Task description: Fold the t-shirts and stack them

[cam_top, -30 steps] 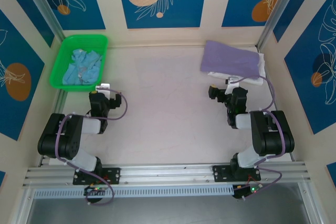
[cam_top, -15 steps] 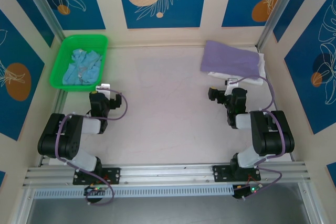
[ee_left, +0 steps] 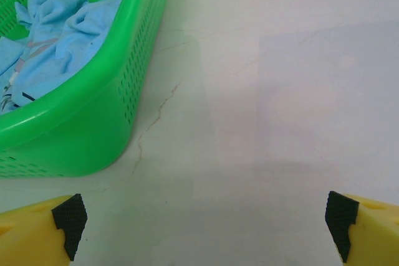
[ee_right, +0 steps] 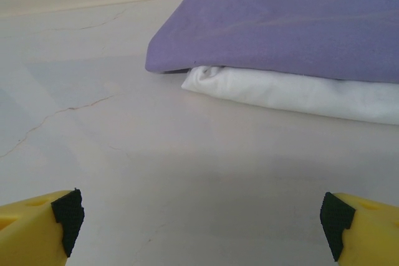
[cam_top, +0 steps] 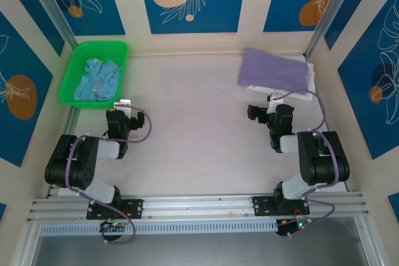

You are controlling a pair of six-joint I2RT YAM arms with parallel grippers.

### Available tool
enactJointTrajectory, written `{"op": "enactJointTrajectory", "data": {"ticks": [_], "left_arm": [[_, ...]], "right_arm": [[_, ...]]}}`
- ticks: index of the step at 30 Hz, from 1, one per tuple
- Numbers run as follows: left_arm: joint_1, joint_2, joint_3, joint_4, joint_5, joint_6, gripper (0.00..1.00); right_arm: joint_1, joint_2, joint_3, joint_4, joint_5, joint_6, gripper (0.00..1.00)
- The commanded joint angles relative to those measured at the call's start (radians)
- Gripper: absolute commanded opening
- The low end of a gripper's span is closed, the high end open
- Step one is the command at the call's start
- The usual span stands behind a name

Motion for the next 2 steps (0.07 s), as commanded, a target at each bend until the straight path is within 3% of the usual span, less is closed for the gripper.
{"op": "enactJointTrajectory", "data": {"ticks": [1, 2], "left_arm": [[0.007, -0.005, 0.007, 0.014, 0.026, -0.008, 1.00], [0.007, -0.005, 0.007, 0.014, 0.026, -0.008, 1.00]], "right_arm": [[-0.005, -0.005, 0.006, 0.006, -0.018, -0.015, 0.99], [-0.004, -0.006, 0.003, 0.008, -0.015, -0.015, 0.99]]}}
